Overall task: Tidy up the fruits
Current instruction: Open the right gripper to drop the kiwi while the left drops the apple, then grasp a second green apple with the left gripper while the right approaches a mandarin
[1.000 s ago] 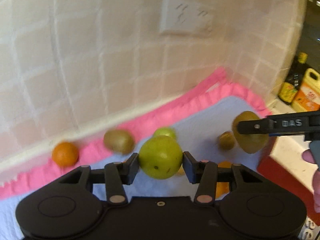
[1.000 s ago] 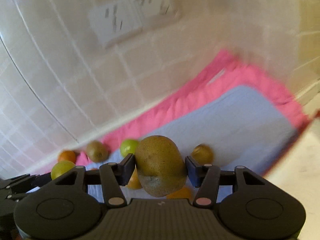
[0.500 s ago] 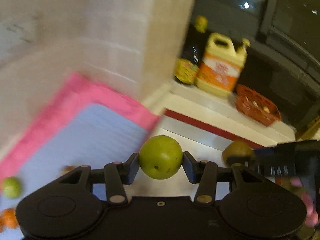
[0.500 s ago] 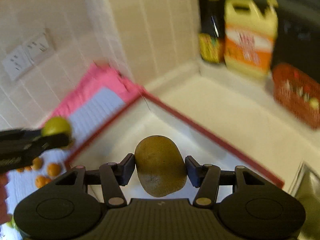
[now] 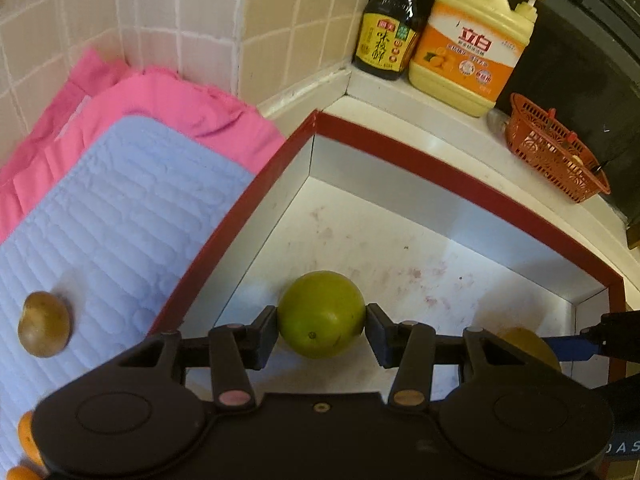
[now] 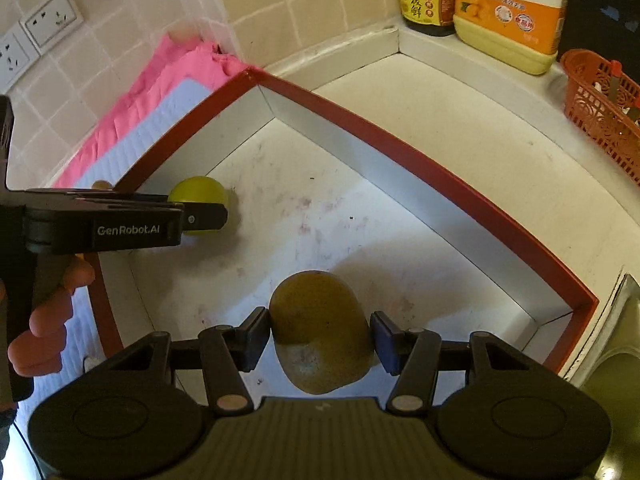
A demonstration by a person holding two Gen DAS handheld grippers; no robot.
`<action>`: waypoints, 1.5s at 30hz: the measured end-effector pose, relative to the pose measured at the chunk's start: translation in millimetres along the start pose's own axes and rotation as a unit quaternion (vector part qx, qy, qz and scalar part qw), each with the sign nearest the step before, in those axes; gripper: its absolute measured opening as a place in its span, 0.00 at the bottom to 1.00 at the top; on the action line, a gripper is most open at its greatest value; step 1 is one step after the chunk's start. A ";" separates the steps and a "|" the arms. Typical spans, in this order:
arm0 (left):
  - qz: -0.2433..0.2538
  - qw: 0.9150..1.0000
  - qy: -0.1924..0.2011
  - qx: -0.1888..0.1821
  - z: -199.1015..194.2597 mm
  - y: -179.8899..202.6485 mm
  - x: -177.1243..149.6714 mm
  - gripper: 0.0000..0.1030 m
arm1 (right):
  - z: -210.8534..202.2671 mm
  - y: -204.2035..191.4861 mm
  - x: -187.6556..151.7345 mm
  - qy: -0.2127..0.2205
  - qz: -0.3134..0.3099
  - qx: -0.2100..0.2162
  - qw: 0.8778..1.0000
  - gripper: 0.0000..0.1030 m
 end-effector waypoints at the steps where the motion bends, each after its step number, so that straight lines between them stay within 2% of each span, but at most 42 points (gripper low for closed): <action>1: -0.001 1.000 -0.006 0.000 0.8 -0.6 -1.2 0.55 | 0.2 0.0 0.8 0.000 -0.001 0.001 1.000 0.56; 3: -0.010 1.000 -0.018 0.002 0.4 -3.0 -3.4 0.55 | -4.8 0.8 2.0 0.003 0.007 0.009 1.000 0.56; 4: -0.011 1.000 -0.018 0.001 -5.3 -3.2 -3.7 0.59 | -10.3 0.9 3.3 0.007 0.009 0.010 1.000 0.56; 5: -0.010 1.000 -0.008 -0.002 -13.5 -3.2 -2.6 0.68 | -18.6 0.3 4.8 0.014 0.007 0.011 1.000 0.57; 7: -0.011 1.000 0.022 -0.001 -38.7 -6.0 1.9 0.73 | -37.0 -0.6 8.1 0.032 -0.003 0.004 0.999 0.60; 11: -0.022 0.997 0.079 -0.001 -97.7 -18.8 9.0 0.73 | -79.2 -1.3 17.1 0.076 -0.007 -0.003 0.997 0.62; 14: -0.031 0.992 0.120 0.016 -141.6 -34.2 8.9 0.73 | -105.4 -5.0 24.8 0.105 -0.009 -0.002 0.994 0.63; 20: -0.058 0.978 0.186 0.068 -225.6 -79.0 -3.7 0.73 | -132.7 -32.4 44.0 0.139 -0.035 0.012 0.990 0.65; 28: -0.119 0.950 0.243 0.156 -313.9 -155.9 -46.2 0.75 | -131.0 -106.1 71.6 0.150 -0.096 0.062 0.982 0.66; 33: -0.162 0.935 0.248 0.194 -344.7 -199.1 -79.6 0.75 | -119.8 -156.3 85.4 0.144 -0.133 0.091 0.976 0.66; 35: -0.171 0.933 0.243 0.204 -349.8 -213.9 -95.2 0.75 | -114.5 -174.0 89.5 0.140 -0.146 0.100 0.974 0.67; 39: -0.171 0.940 0.213 0.205 -340.6 -228.7 -130.7 0.75 | -99.1 -208.0 96.0 0.127 -0.171 0.119 0.970 0.67; 42: -0.170 0.949 0.182 0.193 -324.9 -239.1 -158.8 0.75 | -81.3 -231.5 95.6 0.106 -0.178 0.138 0.969 0.67; 45: -0.172 0.953 0.148 0.199 -308.6 -249.5 -177.6 0.75 | -61.3 -250.8 91.3 0.080 -0.183 0.158 0.967 0.67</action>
Point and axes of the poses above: each gripper's, at about its wrist camera, not at the fingertips, and z roughly the way its jaws point, y to its right, x to its top, the point moved 6 cm from there along z, roughly the way its jaws point, and after that the axes turned 11 degrees about -z, right-handed, at the moved point
